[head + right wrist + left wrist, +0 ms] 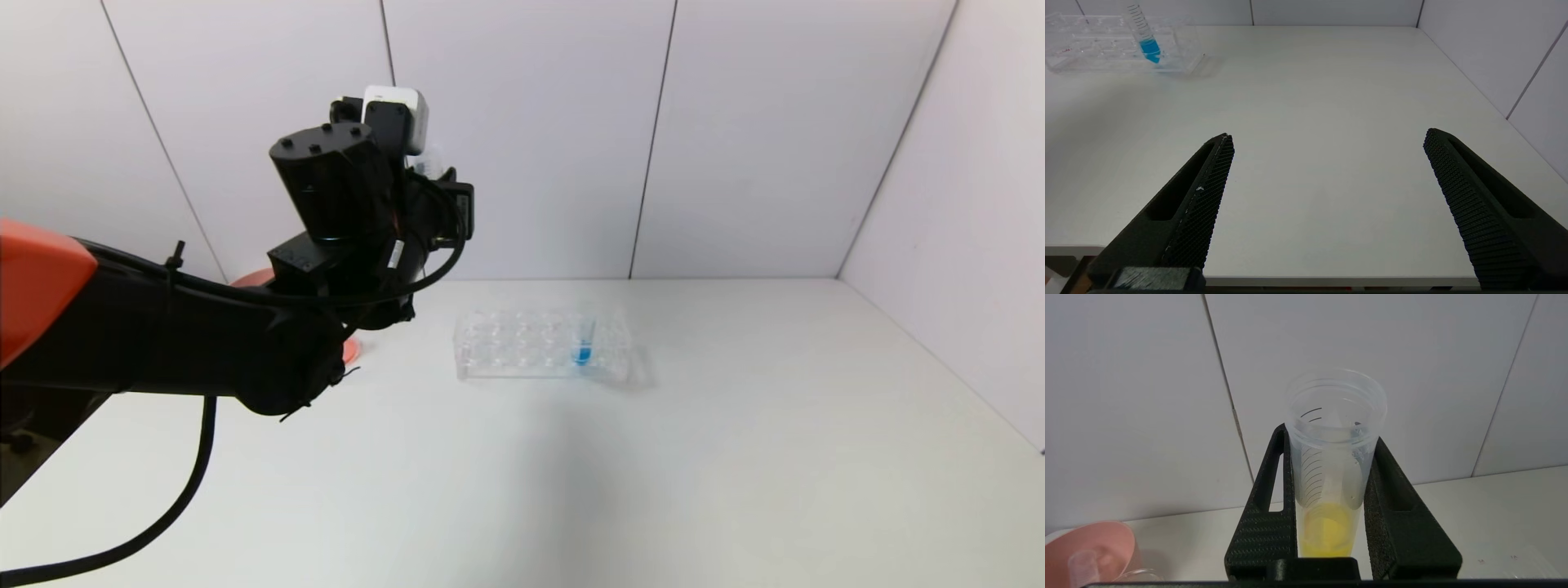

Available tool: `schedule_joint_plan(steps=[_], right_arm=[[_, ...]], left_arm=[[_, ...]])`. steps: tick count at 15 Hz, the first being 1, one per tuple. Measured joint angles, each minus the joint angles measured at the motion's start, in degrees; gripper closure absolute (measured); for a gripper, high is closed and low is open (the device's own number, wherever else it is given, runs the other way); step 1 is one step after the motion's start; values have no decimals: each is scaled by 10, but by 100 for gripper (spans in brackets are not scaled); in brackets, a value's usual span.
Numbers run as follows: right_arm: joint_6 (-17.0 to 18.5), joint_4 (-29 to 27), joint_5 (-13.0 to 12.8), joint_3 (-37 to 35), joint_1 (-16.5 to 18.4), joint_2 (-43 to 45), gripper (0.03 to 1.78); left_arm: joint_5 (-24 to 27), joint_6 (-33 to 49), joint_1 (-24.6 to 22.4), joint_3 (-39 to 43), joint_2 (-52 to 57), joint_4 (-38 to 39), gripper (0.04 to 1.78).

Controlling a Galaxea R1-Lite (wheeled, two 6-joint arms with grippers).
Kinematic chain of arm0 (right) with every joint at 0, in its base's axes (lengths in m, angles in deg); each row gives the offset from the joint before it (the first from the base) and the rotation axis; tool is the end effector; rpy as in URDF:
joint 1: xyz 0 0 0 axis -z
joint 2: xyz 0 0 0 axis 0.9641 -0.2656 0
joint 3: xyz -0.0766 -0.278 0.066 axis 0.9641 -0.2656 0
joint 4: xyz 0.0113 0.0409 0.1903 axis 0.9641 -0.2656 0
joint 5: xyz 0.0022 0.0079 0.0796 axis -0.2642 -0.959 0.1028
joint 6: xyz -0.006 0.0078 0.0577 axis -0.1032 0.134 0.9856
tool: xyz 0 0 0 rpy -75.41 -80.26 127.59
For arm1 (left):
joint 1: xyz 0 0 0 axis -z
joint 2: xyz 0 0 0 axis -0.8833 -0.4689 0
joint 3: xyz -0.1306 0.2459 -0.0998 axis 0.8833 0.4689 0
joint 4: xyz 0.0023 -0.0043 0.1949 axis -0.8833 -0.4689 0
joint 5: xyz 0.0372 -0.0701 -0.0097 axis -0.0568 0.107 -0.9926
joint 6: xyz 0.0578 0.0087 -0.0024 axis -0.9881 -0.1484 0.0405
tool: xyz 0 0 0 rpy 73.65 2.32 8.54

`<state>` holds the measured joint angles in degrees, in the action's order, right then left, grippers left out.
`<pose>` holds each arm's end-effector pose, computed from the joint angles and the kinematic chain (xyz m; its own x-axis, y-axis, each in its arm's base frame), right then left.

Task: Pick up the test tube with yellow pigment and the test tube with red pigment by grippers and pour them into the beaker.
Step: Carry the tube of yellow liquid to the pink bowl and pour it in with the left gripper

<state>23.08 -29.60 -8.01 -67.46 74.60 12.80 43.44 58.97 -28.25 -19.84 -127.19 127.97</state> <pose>0.0225 -0.0003 0.0756 1.0000 -0.0043 -0.0028 0.0043 1.0000 0.0046 0.3486 -0.2014 0.2505 0.9720 -0.1040 0.2105 0.0997 0.9945 0.0311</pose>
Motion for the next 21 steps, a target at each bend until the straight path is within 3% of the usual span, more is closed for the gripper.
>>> schedule_joint_plan(steps=[11,21], right_arm=[[0,0,0,0,0,0,11],[0,0,0,0,0,0,11]], left_arm=[[16,-9,-150,0,27,-53,135],[150,-8,-307,0,28,-129,135]])
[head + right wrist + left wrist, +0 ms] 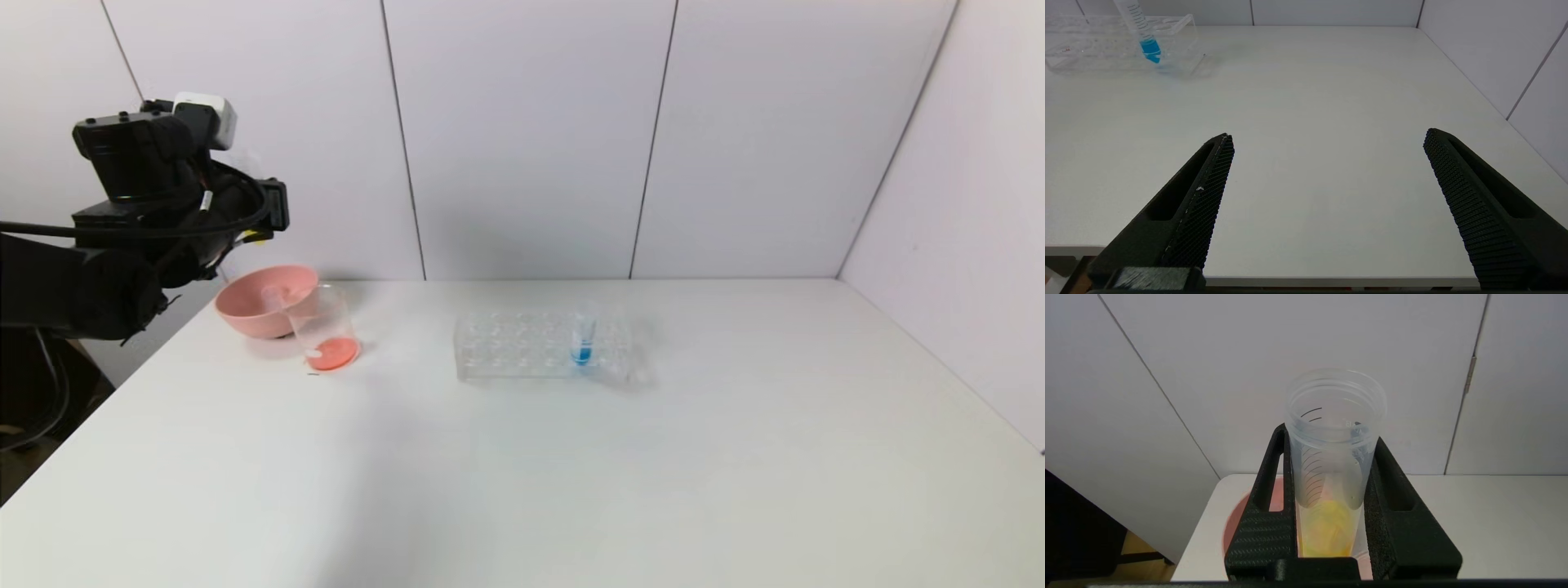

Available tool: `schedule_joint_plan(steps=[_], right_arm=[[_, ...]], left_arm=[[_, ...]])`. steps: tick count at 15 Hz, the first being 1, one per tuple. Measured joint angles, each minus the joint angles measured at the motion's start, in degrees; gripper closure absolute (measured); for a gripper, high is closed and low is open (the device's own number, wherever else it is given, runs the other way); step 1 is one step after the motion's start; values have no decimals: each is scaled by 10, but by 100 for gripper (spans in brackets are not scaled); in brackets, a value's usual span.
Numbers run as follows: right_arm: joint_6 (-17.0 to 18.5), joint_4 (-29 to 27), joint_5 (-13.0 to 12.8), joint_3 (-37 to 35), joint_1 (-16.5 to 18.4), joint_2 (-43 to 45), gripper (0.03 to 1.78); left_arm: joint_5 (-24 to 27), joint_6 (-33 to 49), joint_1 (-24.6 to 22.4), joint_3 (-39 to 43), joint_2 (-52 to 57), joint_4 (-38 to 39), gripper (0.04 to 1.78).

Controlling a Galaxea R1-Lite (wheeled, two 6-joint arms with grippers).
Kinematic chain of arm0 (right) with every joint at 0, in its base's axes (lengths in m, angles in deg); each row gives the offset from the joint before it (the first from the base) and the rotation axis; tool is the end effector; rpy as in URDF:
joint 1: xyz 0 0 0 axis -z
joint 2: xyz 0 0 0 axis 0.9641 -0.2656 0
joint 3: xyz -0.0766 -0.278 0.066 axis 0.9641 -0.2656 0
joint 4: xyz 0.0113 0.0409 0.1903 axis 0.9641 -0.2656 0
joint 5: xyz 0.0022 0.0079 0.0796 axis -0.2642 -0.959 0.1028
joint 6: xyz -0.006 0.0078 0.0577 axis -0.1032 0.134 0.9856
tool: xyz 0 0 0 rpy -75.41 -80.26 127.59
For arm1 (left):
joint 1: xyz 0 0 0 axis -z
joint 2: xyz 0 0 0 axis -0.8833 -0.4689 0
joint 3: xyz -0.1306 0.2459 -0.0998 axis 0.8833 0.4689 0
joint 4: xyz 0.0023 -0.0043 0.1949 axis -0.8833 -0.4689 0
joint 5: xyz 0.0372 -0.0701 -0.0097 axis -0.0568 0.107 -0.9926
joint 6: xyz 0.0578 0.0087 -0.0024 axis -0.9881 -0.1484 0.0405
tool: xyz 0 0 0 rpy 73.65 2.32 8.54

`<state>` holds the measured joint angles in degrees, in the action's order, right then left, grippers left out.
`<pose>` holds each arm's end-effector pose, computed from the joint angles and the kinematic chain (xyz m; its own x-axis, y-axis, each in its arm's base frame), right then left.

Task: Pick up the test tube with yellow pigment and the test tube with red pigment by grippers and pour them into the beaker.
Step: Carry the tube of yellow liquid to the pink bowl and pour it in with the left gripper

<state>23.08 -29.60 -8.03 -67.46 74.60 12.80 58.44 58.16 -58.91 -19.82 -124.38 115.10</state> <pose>0.0225 -0.0004 0.0756 1.0000 -0.0047 -0.0028 0.0047 1.0000 0.0046 0.3992 -0.0097 0.2410 0.9861 0.1544 0.0612 -0.1618 0.9765 0.1421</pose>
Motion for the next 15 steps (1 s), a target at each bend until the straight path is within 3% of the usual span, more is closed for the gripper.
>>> schedule_joint_plan(steps=[4,15], right_arm=[[0,0,0,0,0,0,11],[0,0,0,0,0,0,11]], left_arm=[[18,4,-35,6,-2,6,135],[20,-2,-70,49,-3,5,135]])
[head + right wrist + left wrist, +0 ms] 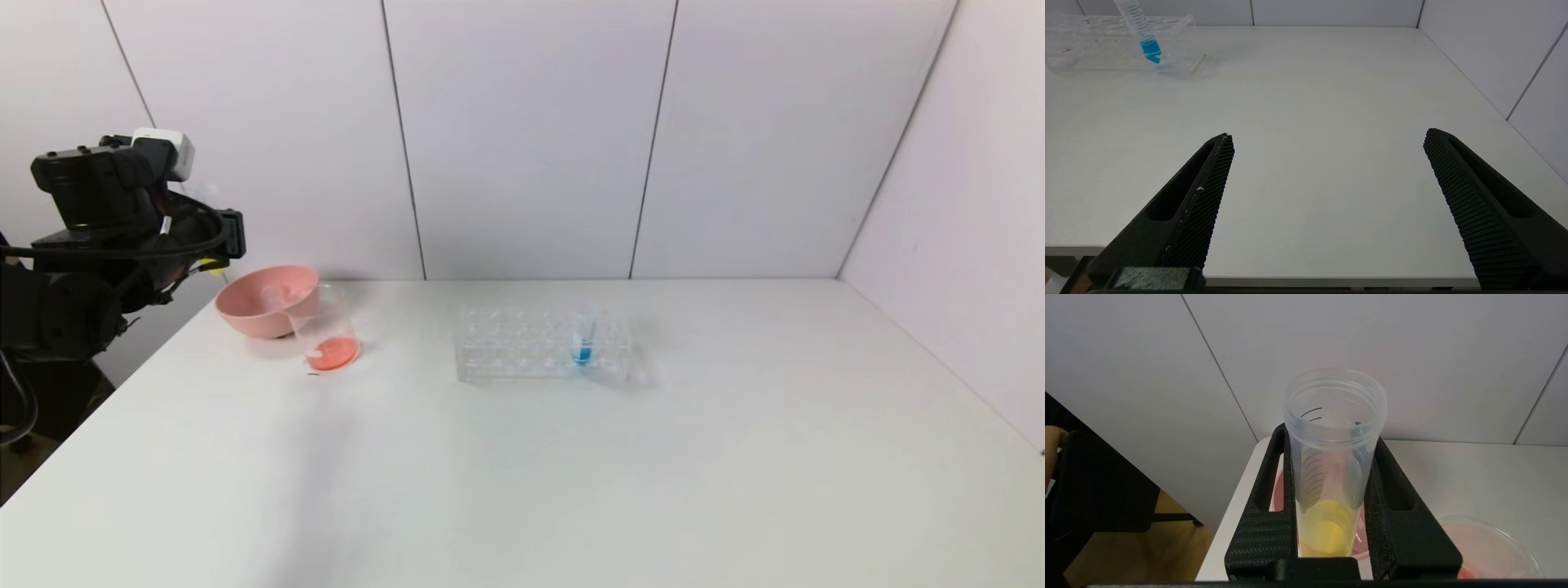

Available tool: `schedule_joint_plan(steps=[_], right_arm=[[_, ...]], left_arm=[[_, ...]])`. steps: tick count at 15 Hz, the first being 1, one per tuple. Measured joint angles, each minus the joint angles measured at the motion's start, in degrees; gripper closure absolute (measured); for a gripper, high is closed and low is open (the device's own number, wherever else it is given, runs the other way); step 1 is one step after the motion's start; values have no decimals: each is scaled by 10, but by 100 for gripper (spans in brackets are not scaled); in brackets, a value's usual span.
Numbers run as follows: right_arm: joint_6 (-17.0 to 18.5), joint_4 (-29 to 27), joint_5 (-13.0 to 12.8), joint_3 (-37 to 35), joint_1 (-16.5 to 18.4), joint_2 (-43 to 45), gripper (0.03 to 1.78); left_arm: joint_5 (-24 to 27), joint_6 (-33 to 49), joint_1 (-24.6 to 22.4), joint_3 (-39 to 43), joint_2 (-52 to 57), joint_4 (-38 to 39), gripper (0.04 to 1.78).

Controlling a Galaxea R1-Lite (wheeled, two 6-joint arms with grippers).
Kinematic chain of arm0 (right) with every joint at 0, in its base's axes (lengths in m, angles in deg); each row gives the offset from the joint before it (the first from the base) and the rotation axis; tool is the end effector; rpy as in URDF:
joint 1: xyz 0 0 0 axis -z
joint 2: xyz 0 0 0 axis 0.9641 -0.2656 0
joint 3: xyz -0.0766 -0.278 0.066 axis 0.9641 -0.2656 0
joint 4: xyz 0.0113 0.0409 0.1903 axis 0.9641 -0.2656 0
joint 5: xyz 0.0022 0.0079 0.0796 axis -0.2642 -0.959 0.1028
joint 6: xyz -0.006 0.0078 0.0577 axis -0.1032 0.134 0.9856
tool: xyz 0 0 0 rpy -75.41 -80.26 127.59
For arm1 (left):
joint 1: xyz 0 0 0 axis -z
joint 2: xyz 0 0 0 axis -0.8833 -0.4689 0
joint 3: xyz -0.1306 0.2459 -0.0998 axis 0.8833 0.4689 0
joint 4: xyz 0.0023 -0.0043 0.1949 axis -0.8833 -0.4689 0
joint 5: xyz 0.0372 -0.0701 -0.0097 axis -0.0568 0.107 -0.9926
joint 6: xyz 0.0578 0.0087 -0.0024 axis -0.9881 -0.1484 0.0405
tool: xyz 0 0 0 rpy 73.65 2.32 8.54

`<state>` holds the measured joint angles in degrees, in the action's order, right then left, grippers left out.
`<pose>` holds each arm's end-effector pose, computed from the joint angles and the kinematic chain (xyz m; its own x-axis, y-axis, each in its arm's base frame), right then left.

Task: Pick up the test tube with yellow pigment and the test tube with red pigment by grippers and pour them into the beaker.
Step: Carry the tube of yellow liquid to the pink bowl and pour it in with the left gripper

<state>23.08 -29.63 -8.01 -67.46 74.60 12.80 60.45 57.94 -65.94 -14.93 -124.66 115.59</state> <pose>0.0225 -0.0003 0.0755 1.0000 -0.0043 -0.0033 0.0043 1.0000 0.0046 0.3940 0.0370 0.2127 0.9705 0.2402 -0.0188 -0.2341 0.9586 0.1623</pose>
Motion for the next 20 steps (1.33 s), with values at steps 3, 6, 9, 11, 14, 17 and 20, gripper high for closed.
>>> schedule_joint_plan(steps=[3,6,9,11,14,17,20], right_arm=[[0,0,0,0,0,0,11],[0,0,0,0,0,0,11],[0,0,0,0,0,0,11],[0,0,0,0,0,0,11],[0,0,0,0,0,0,11],[0,0,0,0,0,0,11],[0,0,0,0,0,0,11]], left_arm=[[1,-15,-7,0,-2,0,135],[23,-24,-17,-1,-4,-3,135],[100,-33,-37,-3,-8,-4,135],[174,-46,-57,-8,-11,-15,135],[315,-71,-97,-18,-17,-29,135],[451,-77,-118,-23,-29,-26,135],[552,-123,-130,-27,-39,-26,135]])
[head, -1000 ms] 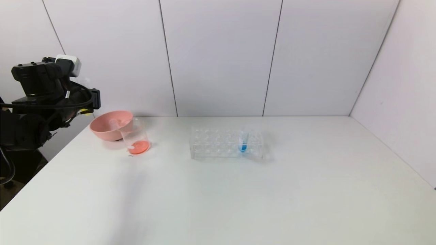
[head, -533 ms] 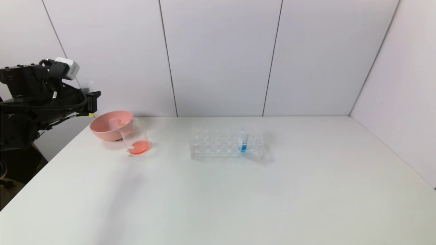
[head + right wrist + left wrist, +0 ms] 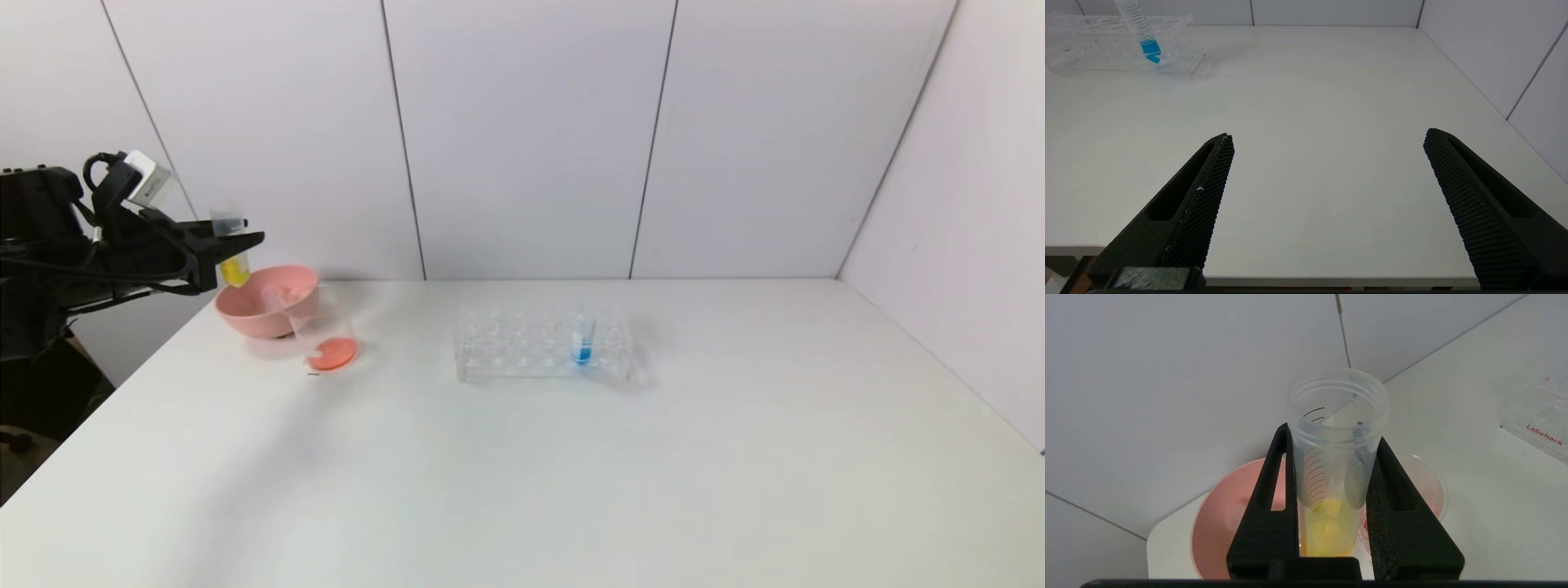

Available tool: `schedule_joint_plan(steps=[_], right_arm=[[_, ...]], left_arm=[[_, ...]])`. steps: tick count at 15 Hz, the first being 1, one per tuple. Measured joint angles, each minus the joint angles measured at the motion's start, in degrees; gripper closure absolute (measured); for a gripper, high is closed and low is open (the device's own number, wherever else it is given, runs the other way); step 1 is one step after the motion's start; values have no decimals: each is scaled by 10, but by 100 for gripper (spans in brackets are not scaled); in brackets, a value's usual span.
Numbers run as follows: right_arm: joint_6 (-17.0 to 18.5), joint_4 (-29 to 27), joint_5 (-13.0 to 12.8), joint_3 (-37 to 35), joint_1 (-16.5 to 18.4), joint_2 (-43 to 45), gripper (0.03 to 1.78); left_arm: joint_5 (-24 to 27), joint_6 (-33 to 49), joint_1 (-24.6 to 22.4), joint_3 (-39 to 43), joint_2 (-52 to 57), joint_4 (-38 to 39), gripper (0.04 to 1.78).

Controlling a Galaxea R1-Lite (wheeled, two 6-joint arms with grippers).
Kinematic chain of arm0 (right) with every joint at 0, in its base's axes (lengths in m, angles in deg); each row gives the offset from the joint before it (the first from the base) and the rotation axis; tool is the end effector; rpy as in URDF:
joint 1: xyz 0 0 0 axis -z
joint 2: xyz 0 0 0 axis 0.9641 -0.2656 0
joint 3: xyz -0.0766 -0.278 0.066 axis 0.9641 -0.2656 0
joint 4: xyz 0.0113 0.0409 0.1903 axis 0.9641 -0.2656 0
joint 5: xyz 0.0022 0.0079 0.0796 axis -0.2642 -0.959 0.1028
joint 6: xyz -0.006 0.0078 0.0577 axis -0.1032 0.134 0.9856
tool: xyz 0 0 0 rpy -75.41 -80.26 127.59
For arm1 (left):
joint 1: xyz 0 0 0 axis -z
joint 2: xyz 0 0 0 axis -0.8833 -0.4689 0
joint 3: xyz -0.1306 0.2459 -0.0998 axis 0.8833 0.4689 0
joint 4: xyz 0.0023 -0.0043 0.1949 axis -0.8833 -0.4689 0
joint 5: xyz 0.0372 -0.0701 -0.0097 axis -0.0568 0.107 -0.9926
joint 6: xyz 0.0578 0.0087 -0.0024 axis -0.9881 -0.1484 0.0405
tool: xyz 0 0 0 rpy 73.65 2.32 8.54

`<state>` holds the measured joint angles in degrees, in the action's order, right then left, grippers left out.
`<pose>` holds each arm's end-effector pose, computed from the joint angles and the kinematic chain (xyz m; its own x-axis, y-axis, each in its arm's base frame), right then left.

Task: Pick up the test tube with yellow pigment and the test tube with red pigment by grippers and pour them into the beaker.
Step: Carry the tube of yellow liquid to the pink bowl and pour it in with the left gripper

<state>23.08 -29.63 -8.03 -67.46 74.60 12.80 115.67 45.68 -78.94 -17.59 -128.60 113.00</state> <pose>0.0225 -0.0004 0.0755 1.0000 -0.0047 -0.0033 0.0047 1.0000 0.0045 0.3916 0.0755 0.1949 0.8778 -0.4752 -0.0609 0.4695 0.8280 0.3064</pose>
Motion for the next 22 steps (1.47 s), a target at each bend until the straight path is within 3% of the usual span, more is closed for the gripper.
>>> schedule_joint_plan(steps=[5,10,17,22], right_arm=[[0,0,0,0,0,0,11],[0,0,0,0,0,0,11],[0,0,0,0,0,0,11],[0,0,0,0,0,0,11]], left_arm=[[33,-71,-8,-28,-20,-19,135],[53,-94,-8,-61,-21,-115,135],[48,-257,-8,-180,-25,-395,135],[31,-378,-19,-269,-52,-555,135]])
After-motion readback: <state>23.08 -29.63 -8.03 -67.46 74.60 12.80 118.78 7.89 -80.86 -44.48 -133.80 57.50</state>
